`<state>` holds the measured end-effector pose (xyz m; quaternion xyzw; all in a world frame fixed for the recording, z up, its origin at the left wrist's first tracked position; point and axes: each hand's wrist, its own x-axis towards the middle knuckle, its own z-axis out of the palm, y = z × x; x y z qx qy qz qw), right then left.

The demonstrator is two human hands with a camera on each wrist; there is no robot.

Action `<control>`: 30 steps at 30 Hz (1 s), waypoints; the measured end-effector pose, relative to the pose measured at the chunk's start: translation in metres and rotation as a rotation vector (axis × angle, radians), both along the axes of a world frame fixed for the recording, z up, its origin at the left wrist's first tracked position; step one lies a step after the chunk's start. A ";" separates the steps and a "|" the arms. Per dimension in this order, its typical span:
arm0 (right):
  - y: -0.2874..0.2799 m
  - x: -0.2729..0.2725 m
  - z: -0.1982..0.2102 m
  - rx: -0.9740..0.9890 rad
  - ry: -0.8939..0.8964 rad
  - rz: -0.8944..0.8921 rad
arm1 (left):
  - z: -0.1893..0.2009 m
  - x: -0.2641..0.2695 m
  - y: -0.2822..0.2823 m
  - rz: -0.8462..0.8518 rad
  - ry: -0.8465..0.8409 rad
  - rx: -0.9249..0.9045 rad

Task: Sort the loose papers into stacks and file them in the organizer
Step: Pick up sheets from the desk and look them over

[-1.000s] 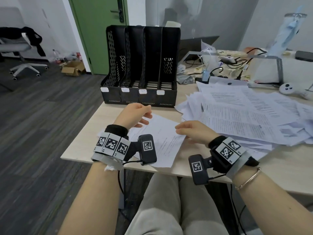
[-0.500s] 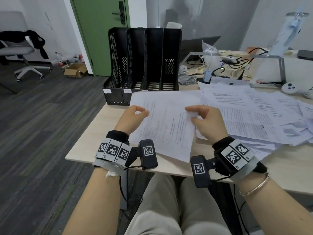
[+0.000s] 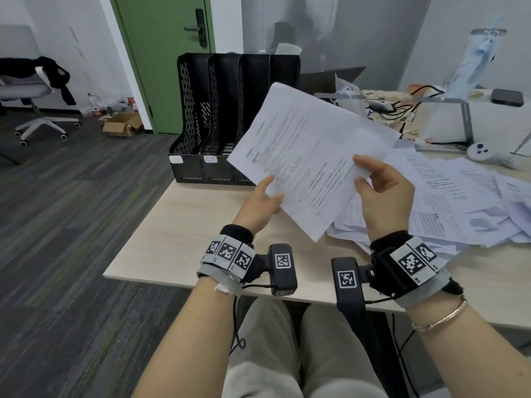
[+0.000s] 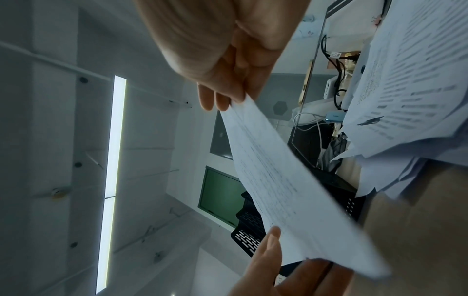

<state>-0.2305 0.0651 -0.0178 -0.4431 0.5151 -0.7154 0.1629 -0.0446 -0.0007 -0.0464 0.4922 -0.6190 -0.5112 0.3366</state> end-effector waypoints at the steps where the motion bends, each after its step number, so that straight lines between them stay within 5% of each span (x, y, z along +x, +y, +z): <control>1: 0.000 -0.002 -0.001 -0.002 -0.004 -0.005 | 0.001 -0.006 0.000 -0.005 0.029 -0.005; 10: 0.004 -0.008 -0.018 0.123 0.060 0.043 | 0.006 0.000 -0.015 0.317 0.070 -0.358; 17: -0.003 0.001 -0.019 0.227 0.106 0.095 | 0.014 0.043 -0.010 0.425 0.019 -0.373; 30: -0.009 0.077 -0.051 0.848 0.778 0.592 | -0.004 0.108 -0.009 0.484 -0.327 -0.159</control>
